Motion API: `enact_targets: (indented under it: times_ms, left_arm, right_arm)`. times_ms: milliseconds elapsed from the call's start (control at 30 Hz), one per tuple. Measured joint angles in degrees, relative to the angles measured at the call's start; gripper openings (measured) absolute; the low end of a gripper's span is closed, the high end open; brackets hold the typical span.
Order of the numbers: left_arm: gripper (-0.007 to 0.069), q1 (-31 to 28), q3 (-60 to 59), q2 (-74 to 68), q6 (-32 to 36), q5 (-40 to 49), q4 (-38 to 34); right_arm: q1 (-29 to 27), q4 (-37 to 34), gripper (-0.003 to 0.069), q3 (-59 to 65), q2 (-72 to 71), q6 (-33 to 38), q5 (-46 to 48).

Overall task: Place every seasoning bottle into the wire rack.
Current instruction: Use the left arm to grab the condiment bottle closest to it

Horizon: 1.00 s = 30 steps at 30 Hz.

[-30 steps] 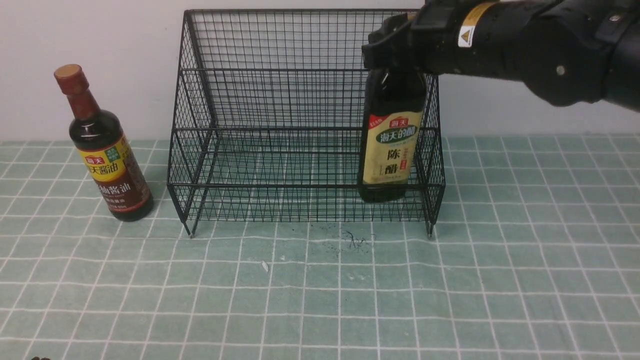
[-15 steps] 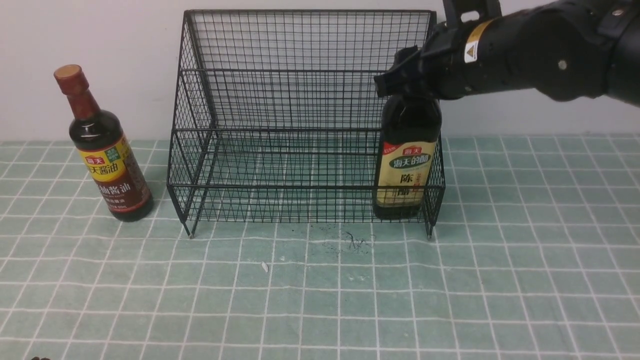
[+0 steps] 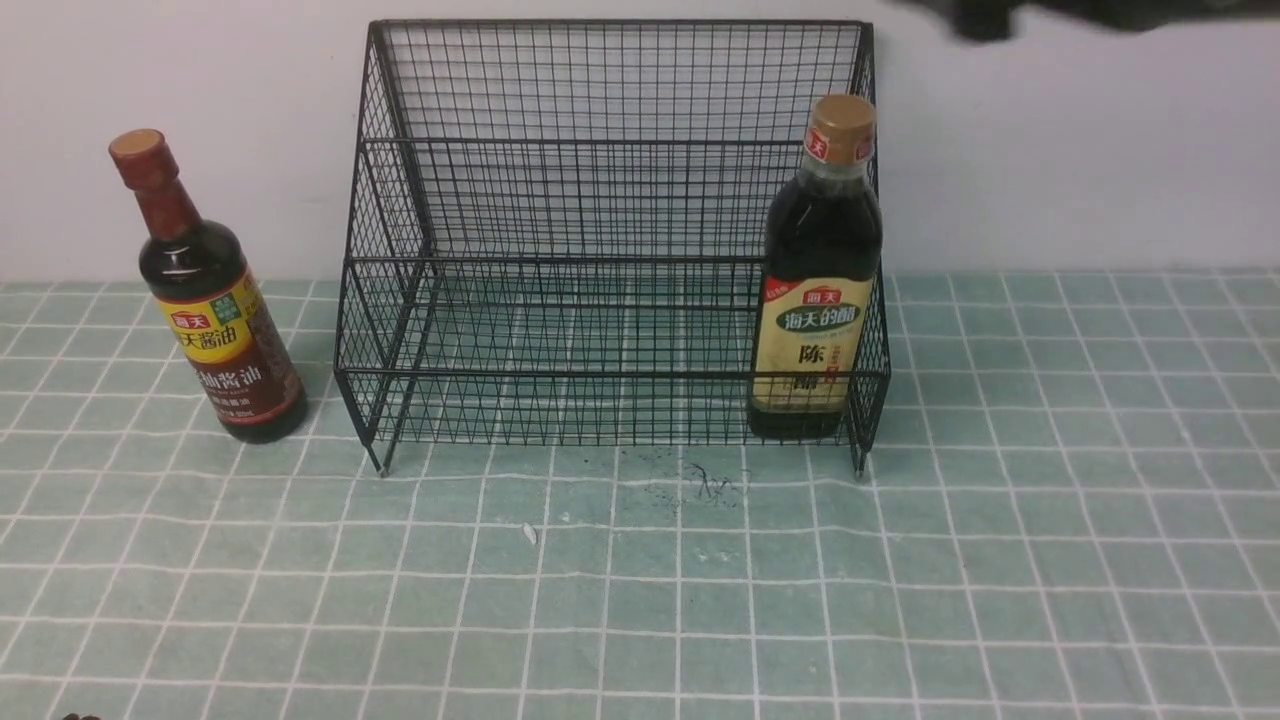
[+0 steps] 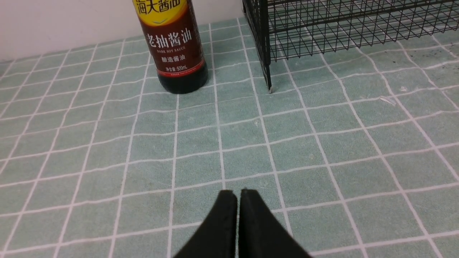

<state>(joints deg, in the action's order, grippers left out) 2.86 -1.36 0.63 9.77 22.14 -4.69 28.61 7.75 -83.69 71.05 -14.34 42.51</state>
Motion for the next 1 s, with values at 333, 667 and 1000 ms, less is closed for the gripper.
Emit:
enact_targets:
  times_ms: [333, 667, 1000]
  left_arm:
    - [-0.0006, 0.00, 0.00, 0.00, 0.00, 0.00, 0.00]
    - [-0.0006, 0.00, 0.00, 0.00, 0.00, 0.00, 0.00]
    - [-0.0006, -0.05, 0.00, 0.04, 0.00, 0.00, 0.00]
  right_arm:
    - [0.00, 5.16, 0.0008, 6.29, -30.07, -0.64, 17.91]
    - [0.00, 4.92, -0.0013, 33.68, -63.25, -9.85, 3.12]
    - [0.00, 3.77, -0.0014, 56.24, -71.00, -10.74, -13.30]
